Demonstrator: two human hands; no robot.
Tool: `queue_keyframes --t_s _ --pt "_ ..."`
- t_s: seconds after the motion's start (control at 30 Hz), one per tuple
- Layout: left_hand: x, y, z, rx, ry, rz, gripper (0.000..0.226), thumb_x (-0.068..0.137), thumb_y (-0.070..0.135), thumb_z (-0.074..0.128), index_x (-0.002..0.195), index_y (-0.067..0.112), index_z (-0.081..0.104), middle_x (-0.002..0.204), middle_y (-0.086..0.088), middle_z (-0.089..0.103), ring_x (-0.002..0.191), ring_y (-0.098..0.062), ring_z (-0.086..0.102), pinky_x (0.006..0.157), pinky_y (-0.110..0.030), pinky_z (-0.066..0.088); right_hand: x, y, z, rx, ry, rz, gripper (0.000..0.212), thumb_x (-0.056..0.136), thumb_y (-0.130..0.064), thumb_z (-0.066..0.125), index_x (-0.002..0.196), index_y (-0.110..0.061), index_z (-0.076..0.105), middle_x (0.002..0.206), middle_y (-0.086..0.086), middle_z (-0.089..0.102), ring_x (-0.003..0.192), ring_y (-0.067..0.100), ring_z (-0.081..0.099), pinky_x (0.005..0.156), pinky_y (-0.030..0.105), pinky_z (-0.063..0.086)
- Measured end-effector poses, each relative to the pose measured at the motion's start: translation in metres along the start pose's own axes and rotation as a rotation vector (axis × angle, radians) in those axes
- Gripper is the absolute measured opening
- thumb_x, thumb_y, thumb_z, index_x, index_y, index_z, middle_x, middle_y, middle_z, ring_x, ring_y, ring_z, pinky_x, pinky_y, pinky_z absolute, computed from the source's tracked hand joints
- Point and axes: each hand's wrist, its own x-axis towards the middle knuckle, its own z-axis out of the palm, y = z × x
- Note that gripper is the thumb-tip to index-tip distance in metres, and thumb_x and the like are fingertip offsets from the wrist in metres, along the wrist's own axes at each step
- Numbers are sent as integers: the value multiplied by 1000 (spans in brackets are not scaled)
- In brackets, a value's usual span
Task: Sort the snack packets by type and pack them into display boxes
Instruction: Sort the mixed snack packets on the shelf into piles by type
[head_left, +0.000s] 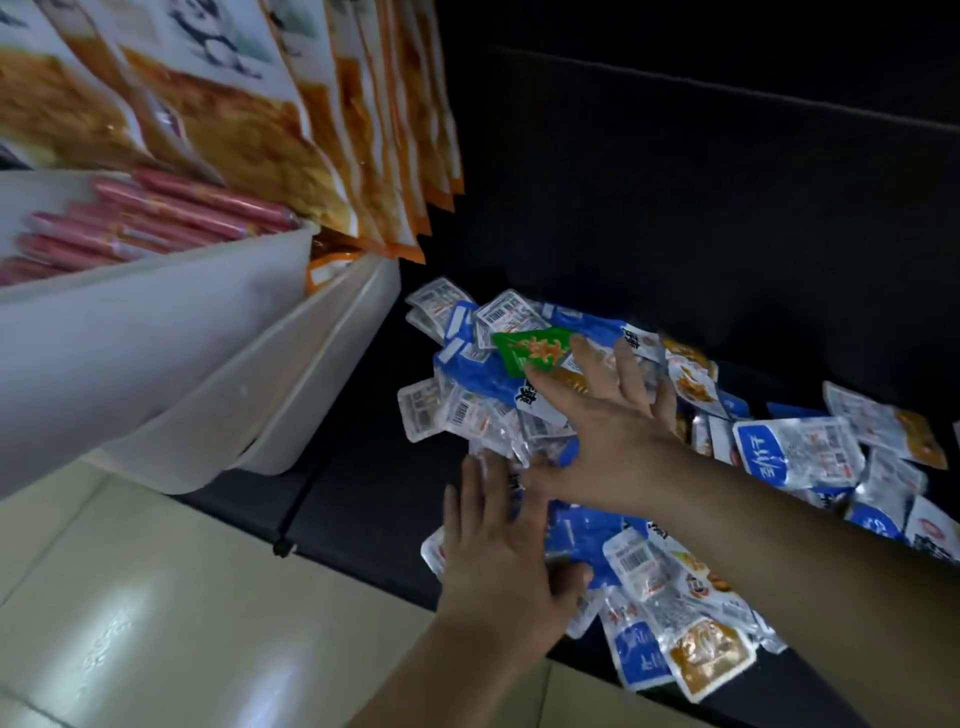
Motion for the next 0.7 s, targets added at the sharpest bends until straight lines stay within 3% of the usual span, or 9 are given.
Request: queue_keyframes --t_s 0.07,0.17,0.27,0.37,0.47,0.57,0.7 --pt "0 9 7 -28 72 39 92 92 71 46 164 33 3 173 -16 -3 158 -37 -14 125 -49 -12 -11 8 0 41 8 39 101 82 -69 67 154 -64 -4 165 -15 -34 149 26 -40 120 65 -16" --pt "2 11 14 -44 169 70 91 84 71 52 161 29 30 161 -19 35 153 -44 23 125 -59 19 -45 31 2 39 -5 90 106 81 -70 68 151 -66 -12 161 -15 -42 147 23 -44 122 61 -16" --pt "5 7 1 -65 177 80 86 82 72 53 158 37 34 150 -5 48 144 -36 38 119 -57 33 -70 48 17 -112 -74 76 130 71 -75 75 144 -64 -32 146 -13 -60 137 26 -55 119 65 -19" --pt "1 -7 -19 -90 238 60 64 84 61 61 142 36 55 138 8 60 126 -25 57 104 -46 47 -76 60 38 -130 -177 109 144 63 -75 81 136 -63 -42 139 -13 -66 137 31 -54 119 67 -17" --pt "-13 -18 -33 16 219 -29 65 74 63 62 134 37 60 136 7 58 115 -27 56 93 -42 54 -75 73 50 -74 -148 97 142 63 -79 78 134 -64 -43 141 -15 -64 141 29 -50 121 64 -16" --pt "-30 -15 -14 53 109 -47 71 76 57 66 143 40 49 141 12 42 114 -20 41 89 -33 51 -79 83 48 -127 -112 81 131 71 -80 71 137 -63 -41 145 -16 -60 142 23 -49 123 60 -16" --pt "-32 -3 14 -45 205 17 77 72 53 80 140 25 57 127 6 48 102 -18 39 80 -29 48 -92 101 48 -137 -16 98 109 84 -73 64 149 -61 -22 154 -12 -52 145 21 -46 125 58 -12"
